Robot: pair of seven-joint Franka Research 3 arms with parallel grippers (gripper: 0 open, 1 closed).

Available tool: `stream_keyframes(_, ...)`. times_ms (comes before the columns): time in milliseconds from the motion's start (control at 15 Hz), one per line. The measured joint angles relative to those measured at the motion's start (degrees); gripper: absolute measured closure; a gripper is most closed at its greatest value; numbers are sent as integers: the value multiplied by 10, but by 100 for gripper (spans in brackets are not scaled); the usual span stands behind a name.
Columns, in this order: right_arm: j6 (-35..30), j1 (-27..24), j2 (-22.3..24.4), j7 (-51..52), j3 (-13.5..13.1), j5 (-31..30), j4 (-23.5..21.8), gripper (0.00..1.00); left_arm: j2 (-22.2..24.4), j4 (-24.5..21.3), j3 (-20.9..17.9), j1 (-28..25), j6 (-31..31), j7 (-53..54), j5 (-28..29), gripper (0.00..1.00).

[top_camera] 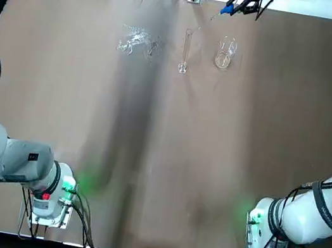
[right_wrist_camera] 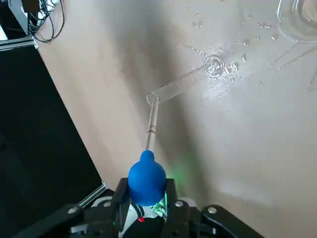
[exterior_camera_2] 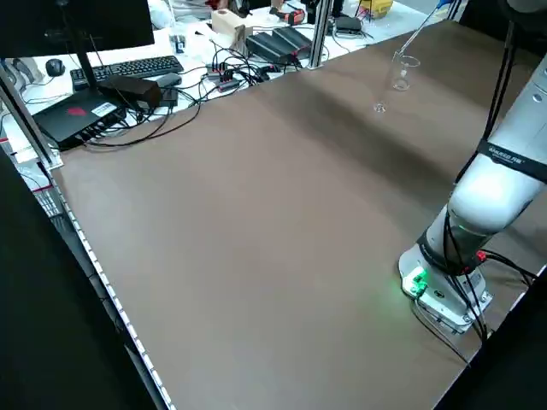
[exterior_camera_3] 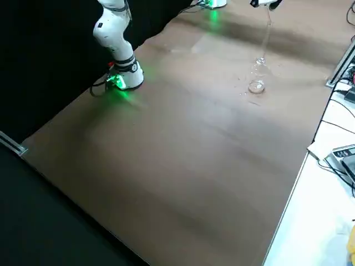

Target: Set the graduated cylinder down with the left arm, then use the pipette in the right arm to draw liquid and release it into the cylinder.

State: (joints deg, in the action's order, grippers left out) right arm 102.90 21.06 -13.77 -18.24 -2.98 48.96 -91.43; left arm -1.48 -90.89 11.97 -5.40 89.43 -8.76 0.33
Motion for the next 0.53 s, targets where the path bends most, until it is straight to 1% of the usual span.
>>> stream_keyframes(333, 1, 4, 0, 0, 0, -9, 0, 69, 0, 0, 0, 1, 0, 0, 0, 0)
stream_keyframes(400, 1, 5, 0, 0, 0, -9, 0, 73, 0, 0, 0, 1, 1, 0, 0, 0)
stream_keyframes(467, 1, 5, 0, 0, 0, -9, 0, 75, 0, 0, 0, 2, 1, 0, 0, 0)
stream_keyframes(533, 1, 5, 0, 0, 0, -9, 0, 75, 0, 0, 1, 2, 2, 0, 0, 0)
